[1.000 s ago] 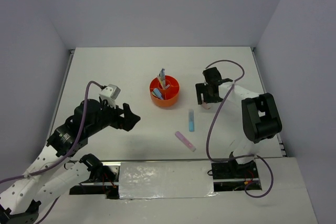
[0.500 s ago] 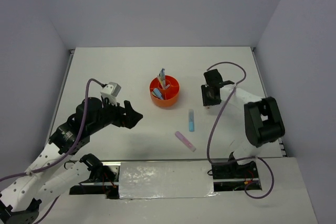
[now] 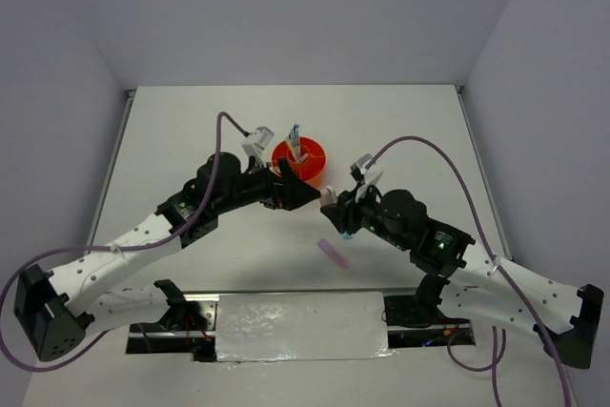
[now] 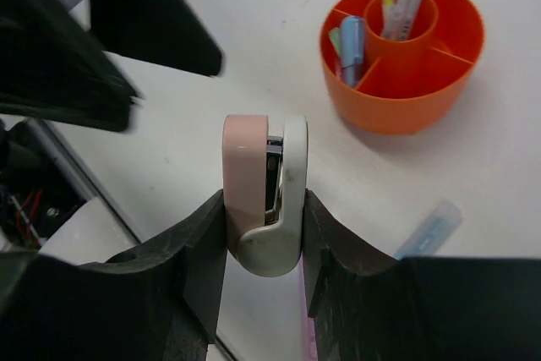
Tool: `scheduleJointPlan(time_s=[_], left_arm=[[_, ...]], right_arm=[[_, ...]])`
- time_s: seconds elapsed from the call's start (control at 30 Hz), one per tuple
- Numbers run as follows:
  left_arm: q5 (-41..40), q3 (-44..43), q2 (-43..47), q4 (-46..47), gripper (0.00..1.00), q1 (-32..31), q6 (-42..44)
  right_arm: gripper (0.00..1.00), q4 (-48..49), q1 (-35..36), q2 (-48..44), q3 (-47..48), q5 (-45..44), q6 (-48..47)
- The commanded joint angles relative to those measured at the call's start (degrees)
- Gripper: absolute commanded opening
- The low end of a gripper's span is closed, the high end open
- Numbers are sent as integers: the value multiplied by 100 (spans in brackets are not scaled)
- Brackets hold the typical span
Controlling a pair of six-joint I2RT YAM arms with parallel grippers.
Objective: Sort the stationery into containers
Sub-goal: Pick up the stapler from the center of the board, then place the stapler in the storage box.
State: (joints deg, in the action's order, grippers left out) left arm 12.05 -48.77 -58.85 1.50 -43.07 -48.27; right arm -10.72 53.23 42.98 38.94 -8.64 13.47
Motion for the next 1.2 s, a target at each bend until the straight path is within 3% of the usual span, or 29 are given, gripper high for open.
scheduleJointPlan(time_s=[0.0, 0.27, 0.47, 0.57, 0.73, 0.87, 0.97, 1.0, 1.1, 1.13, 1.17], left_arm=[[-141, -597, -371, 589, 96, -359, -51], [-520, -950, -882, 281, 87, -527, 134], [-590, -1099, -1172, 53, 63, -615, 248], [-529, -1064, -1199, 87, 56, -659, 283], [-301, -1064, -1181, 202, 57, -729, 353], [-396, -1248, -1182, -17, 68, -887, 459], [-502, -1240, -1111, -79, 67, -905, 503], [-528, -1222, -1085, -88, 64, -905, 512], [-581, -1222, -1050, -106, 33, -905, 564], [-599, -1248, -1058, -114, 13, -905, 582], [-616, -1275, -1067, -115, 5, -905, 652]], right_arm=[[6, 282, 433, -141, 96, -559, 112], [6, -18, 1119, -88, 316, -1288, -29], [7, -26, 1207, -62, 456, -1385, -64], [7, -79, 1207, -53, 535, -1456, -82], [8, -237, 1190, 193, 694, -1552, -152], [8, -325, 1198, 386, 799, -1693, -135], [8, -282, 1207, 325, 800, -1772, -100], [9, -299, 1198, 307, 808, -1798, -91], [10, -299, 1207, 263, 835, -1632, -108], [11, -308, 1207, 289, 843, -1527, -152], [13, -325, 1198, 298, 843, -1483, -161]])
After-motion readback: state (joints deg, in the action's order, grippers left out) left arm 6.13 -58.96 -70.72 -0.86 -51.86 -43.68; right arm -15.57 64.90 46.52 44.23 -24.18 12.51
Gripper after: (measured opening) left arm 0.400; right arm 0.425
